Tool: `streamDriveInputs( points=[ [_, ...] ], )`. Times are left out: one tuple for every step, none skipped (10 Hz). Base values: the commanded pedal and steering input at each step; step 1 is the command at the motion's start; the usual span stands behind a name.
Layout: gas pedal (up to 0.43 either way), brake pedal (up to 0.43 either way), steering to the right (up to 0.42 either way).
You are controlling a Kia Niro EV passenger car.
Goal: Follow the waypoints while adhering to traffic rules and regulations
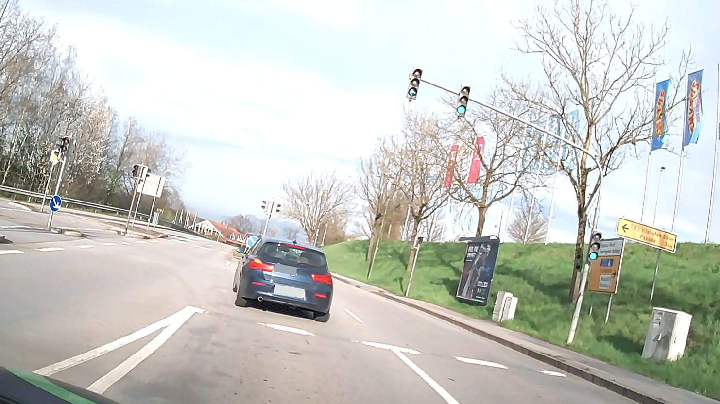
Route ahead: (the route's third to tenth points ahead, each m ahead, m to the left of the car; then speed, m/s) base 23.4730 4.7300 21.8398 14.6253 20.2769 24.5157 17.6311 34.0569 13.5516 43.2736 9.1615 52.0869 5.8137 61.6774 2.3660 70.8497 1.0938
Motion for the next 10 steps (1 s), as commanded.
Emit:
streamDriveInputs(
  points=[
    [0.429,0.000,-0.066],
    [0.449,0.000,-0.066],
    [0.449,0.000,-0.066],
    [0.461,0.000,-0.066],
    [0.461,0.000,-0.066],
    [0.461,0.000,-0.066],
    [0.461,0.000,-0.066],
    [0.461,0.000,-0.065],
    [0.461,0.000,-0.066],
    [0.461,0.000,-0.066]
  ],
)
